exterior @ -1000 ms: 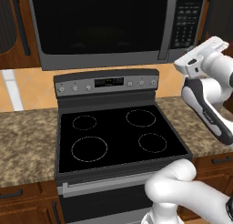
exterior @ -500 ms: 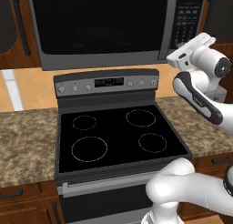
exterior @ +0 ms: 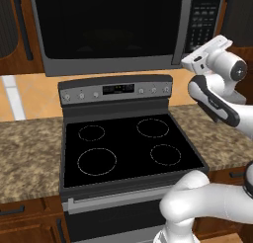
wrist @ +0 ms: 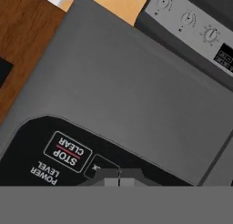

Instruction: Open the microwave, place the bowl with waffle inside the microwave, then close the microwave door and turn it on.

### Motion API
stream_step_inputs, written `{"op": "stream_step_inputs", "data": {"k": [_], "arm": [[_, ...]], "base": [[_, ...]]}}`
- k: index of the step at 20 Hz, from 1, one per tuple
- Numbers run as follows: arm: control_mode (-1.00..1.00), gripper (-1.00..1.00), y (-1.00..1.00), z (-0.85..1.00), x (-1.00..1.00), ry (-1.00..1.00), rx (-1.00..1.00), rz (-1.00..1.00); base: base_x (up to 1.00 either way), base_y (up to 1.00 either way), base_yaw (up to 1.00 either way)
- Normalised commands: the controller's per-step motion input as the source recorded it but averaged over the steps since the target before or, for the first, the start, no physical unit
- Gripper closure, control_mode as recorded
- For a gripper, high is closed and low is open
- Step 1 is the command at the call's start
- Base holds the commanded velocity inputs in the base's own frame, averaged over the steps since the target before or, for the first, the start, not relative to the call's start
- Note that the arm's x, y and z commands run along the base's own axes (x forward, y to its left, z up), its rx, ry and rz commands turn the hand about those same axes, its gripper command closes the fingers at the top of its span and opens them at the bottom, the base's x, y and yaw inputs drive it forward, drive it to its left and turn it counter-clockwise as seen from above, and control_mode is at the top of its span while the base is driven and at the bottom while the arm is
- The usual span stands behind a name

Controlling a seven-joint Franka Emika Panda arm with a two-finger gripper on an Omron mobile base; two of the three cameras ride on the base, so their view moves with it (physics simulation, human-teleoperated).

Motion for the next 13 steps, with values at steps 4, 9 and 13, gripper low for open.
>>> {"op": "stream_step_inputs", "data": {"k": [4,9,13], "arm": [[-1.00,1.00,0.00,-0.04,0.50,0.01,-0.06,0.04],[-1.00,1.00,0.69,-0.09,0.86,0.03,-0.24,0.00],[-1.00,1.00,1.00,-0.22,1.00,0.13,-0.48,-0.03]], "base": [[0.00,0.00,0.00],[0.00,0.00,0.00],[0.00,0.00,0.00]]}}
